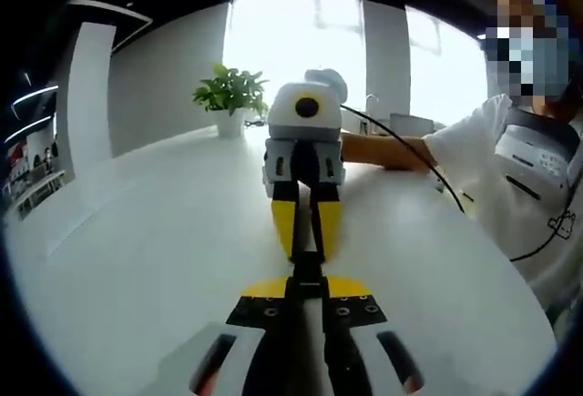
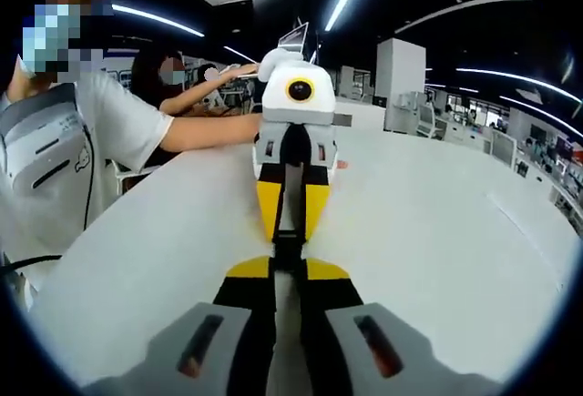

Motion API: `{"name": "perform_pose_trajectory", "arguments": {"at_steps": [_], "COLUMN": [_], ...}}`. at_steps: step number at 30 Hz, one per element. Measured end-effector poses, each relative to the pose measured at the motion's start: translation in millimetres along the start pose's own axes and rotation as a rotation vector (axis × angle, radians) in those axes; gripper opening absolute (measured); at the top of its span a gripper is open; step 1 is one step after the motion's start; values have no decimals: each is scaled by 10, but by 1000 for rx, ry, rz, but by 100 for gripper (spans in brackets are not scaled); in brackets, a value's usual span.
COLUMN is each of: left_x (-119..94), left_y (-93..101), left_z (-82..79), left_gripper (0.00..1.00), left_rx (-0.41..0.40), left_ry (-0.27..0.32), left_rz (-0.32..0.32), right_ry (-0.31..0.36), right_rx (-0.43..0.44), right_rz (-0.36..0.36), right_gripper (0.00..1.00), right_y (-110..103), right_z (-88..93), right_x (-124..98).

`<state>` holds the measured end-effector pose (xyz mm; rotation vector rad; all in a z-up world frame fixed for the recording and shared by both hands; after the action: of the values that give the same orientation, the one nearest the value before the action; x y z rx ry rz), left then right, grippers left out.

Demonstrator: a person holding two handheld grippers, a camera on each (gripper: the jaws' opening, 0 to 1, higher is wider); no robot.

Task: Snap the two parts of the plastic buckle together until the buckle closes and remains connected.

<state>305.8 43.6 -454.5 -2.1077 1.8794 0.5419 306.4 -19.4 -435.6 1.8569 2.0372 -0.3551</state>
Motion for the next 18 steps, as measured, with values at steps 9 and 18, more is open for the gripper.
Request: {"name": "perform_pose_trajectory", "arguments": {"at_steps": [9,18], "left_x": [-23,-178], "left_y": [1,-54], "left_z": [-27,-175], "left_gripper": [11,16], "left_rx": [11,-7], "left_ry": [-10,68], "left_rz": [-31,-103], "right_ry": [-17,40], "right_rx": [2,26], "right_rz": [15,35], "right_gripper": [7,7], "right_y": [7,71], "right_z": [26,-35], "right_x": [-19,-64]}}
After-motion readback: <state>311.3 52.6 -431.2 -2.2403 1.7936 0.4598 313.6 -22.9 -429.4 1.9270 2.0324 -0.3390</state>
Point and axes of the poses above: the point that each gripper's makers call its tool centre point, and the gripper's own axes: x roughly forward along the fingers, y roughly to its right, z roughly out of its underside, the point moved 3 cm from there along -x, roughly backward along the fingers, and after that the axes turned 3 degrees about -z, right-handed, at the moved point
